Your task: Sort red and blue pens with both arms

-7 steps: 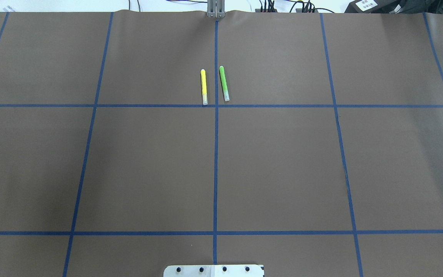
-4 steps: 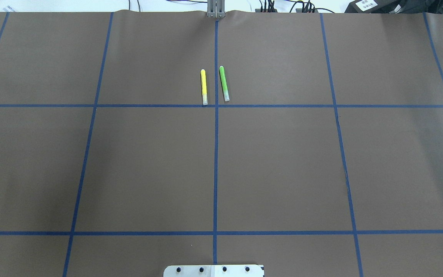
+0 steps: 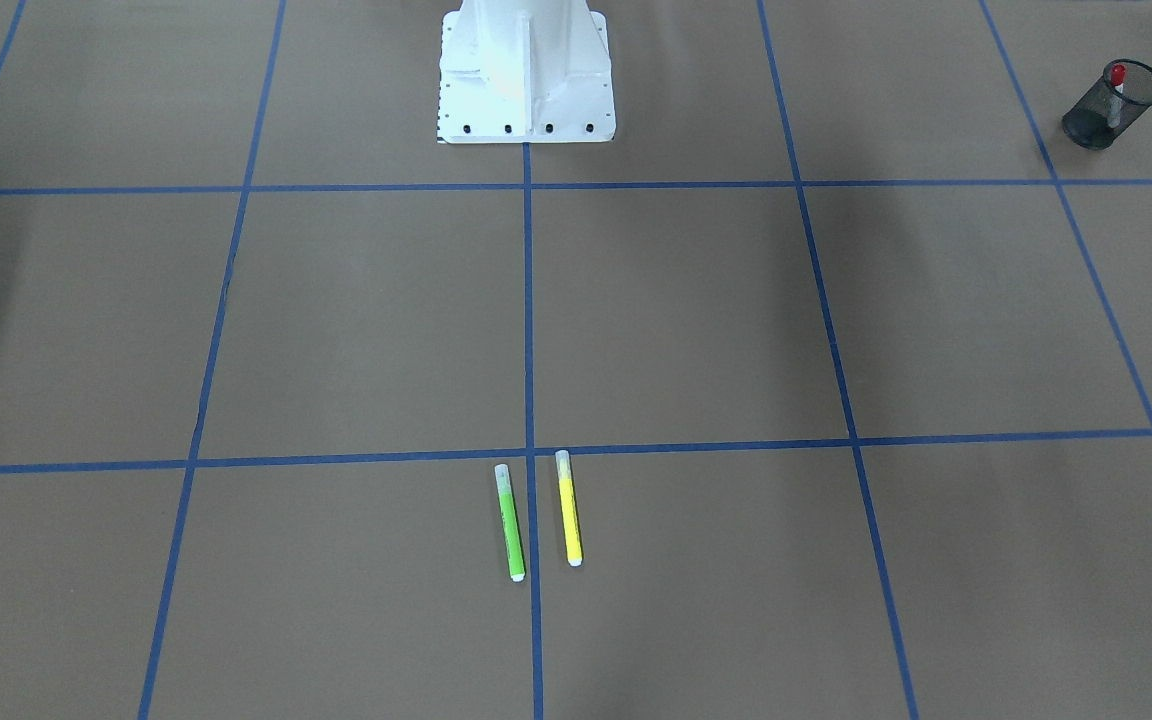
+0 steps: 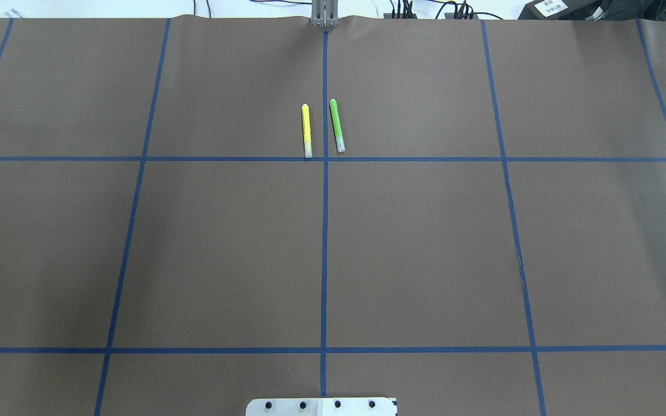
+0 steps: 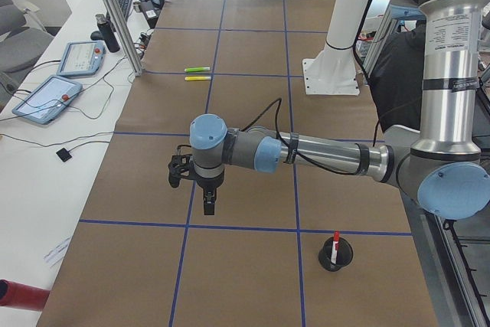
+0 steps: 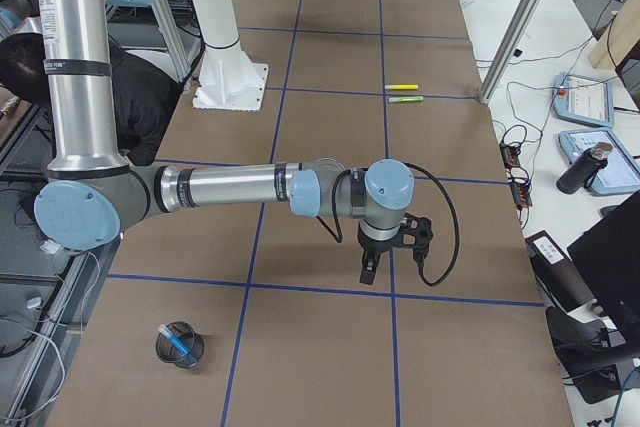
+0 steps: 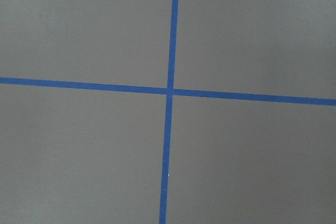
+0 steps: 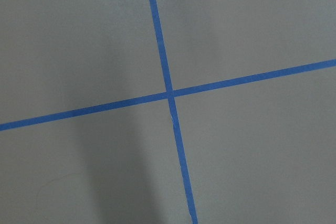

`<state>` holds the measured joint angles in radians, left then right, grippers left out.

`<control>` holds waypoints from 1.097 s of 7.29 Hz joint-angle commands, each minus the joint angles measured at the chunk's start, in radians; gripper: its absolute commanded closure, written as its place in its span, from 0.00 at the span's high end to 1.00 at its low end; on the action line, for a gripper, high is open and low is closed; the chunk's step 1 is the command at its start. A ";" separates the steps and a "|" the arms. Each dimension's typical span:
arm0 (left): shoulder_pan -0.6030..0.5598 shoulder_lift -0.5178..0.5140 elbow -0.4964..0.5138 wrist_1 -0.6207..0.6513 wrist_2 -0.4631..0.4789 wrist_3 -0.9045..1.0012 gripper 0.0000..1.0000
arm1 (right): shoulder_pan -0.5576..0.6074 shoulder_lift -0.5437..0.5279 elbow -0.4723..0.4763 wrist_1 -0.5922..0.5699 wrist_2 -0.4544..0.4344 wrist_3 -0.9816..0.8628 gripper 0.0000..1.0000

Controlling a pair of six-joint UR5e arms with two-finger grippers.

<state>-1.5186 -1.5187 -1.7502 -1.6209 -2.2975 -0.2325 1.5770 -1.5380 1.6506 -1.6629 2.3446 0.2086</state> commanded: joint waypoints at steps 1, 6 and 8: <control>0.000 0.015 -0.005 -0.001 0.006 0.001 1.00 | 0.000 -0.002 -0.003 0.000 -0.002 0.000 1.00; 0.003 0.014 0.000 -0.001 0.006 -0.001 1.00 | 0.000 -0.017 -0.003 0.000 -0.002 0.000 1.00; 0.001 0.014 0.000 -0.001 0.004 -0.001 1.00 | 0.000 -0.022 -0.003 0.002 0.001 -0.002 1.00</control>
